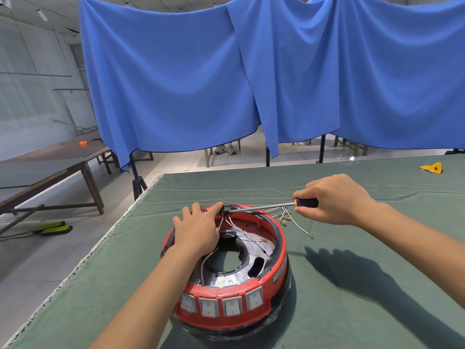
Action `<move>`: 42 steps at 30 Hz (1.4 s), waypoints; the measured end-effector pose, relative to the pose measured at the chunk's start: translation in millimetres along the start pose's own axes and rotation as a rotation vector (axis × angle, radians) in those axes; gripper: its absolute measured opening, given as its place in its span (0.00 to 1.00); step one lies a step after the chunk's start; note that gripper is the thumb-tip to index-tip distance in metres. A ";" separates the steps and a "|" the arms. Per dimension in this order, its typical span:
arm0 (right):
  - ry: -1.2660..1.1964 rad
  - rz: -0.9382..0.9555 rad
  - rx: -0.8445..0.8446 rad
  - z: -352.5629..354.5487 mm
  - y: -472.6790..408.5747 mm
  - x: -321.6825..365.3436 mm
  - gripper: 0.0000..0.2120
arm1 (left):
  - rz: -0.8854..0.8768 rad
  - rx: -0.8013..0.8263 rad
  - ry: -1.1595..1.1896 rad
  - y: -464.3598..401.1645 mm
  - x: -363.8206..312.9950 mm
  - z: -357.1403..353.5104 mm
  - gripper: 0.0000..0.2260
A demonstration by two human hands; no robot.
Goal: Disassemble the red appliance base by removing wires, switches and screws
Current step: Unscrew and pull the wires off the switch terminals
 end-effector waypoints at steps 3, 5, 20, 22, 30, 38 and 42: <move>-0.017 0.046 -0.031 -5.1 1.5 -0.2 0.10 | -0.002 0.001 -0.004 -0.3 0.5 0.1 0.27; -0.014 0.054 -0.054 -7.6 4.6 1.0 0.09 | -0.004 0.000 -0.010 0.2 0.4 -0.1 0.28; 0.113 -0.120 0.092 26.5 28.6 53.4 0.16 | 0.008 -0.021 0.001 0.6 -0.1 -0.9 0.28; 0.132 -0.108 0.093 29.2 25.9 52.9 0.16 | 0.005 -0.020 -0.002 1.4 -1.0 -0.3 0.28; 0.181 0.028 0.022 25.1 9.3 31.2 0.16 | 0.001 -0.016 -0.010 0.0 -1.8 -0.2 0.30; 0.100 0.147 -0.060 6.7 -0.3 6.2 0.14 | -0.006 -0.032 -0.007 -2.1 -0.7 -1.4 0.27; 0.089 0.186 -0.094 5.8 -5.9 3.3 0.09 | -0.004 -0.036 -0.010 -1.5 0.0 -1.0 0.27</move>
Point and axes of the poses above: each hand's wrist, its own y-axis away from the middle knuckle, its own z-axis out of the back of the hand, x = y × z, the point moved 6 cm from there along -y, towards the middle knuckle, and after that the axes turned 1 degree about x, right-handed, at the moved point
